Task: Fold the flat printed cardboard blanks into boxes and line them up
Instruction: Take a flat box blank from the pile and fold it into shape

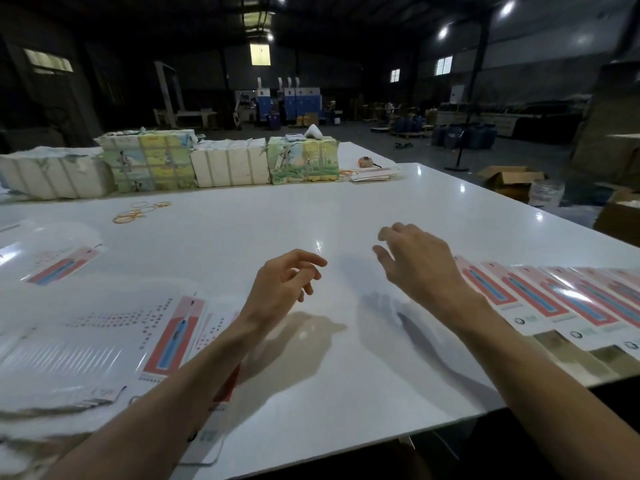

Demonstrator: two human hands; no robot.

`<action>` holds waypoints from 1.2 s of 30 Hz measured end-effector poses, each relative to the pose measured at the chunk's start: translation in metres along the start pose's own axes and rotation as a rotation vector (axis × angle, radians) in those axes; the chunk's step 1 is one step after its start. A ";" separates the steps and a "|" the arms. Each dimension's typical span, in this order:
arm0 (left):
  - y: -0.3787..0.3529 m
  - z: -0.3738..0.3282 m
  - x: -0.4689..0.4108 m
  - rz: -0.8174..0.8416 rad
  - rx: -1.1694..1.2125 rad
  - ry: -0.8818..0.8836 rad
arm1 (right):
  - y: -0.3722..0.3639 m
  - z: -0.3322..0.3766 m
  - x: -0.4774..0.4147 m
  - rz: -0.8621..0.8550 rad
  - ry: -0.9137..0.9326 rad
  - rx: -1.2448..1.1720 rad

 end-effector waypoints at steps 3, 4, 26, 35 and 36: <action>0.011 -0.006 -0.007 -0.127 -0.093 -0.026 | -0.017 0.042 -0.030 -0.009 0.104 -0.040; 0.017 -0.008 -0.010 -0.158 -0.155 -0.017 | -0.026 0.052 -0.033 0.009 0.118 -0.050; 0.109 -0.010 0.047 0.299 -1.222 0.778 | -0.081 0.054 -0.029 0.058 0.046 -0.523; 0.139 -0.014 0.033 0.346 -0.742 0.721 | -0.078 0.056 -0.026 0.073 0.030 -0.587; 0.142 -0.013 0.033 0.306 -0.670 0.734 | -0.077 0.056 -0.026 0.077 0.034 -0.589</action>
Point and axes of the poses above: each hand's wrist, its own x-axis away from the middle knuckle, its own y-axis out of the back of the hand, z = x × y, the point moved 2 cm from there along -x, towards the middle knuckle, and after that the axes turned 7 degrees about y, right-handed, at the moved point
